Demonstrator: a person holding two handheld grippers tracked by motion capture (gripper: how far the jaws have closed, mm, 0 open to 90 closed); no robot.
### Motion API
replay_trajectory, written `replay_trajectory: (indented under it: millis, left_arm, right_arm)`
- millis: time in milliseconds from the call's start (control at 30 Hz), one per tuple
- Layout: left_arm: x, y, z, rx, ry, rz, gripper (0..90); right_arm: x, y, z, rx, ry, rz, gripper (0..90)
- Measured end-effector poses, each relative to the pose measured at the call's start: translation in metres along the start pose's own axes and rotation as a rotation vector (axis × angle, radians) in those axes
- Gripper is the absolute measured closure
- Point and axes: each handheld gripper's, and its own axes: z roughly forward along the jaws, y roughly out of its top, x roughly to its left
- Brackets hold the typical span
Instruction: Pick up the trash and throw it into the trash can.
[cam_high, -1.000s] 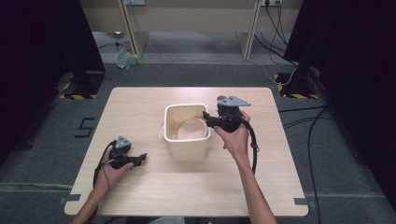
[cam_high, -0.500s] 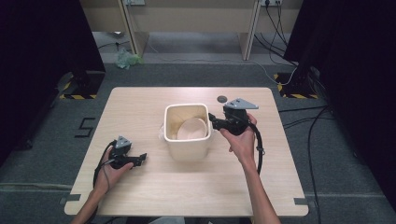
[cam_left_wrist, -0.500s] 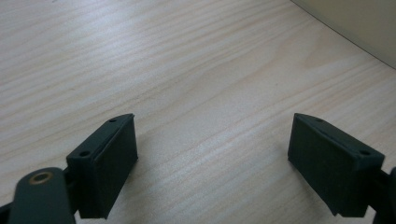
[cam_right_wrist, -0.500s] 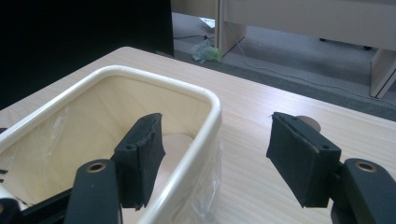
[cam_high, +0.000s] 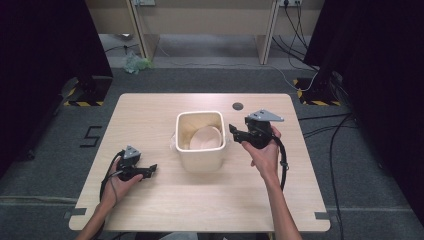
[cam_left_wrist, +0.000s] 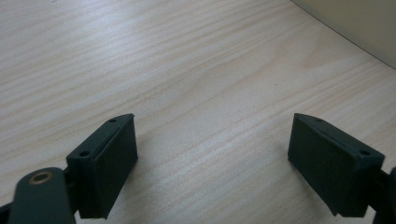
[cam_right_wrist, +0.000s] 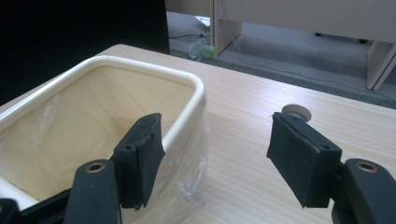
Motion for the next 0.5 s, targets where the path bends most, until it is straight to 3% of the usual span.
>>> replay_trajectory:
  millis: [500]
  left_arm:
    - [0.0,0.0,0.0,-0.001,0.0,-0.001,14.6]
  right_arm:
    - [-0.003,-0.012,-0.005,0.006,0.0,0.017,34.4]
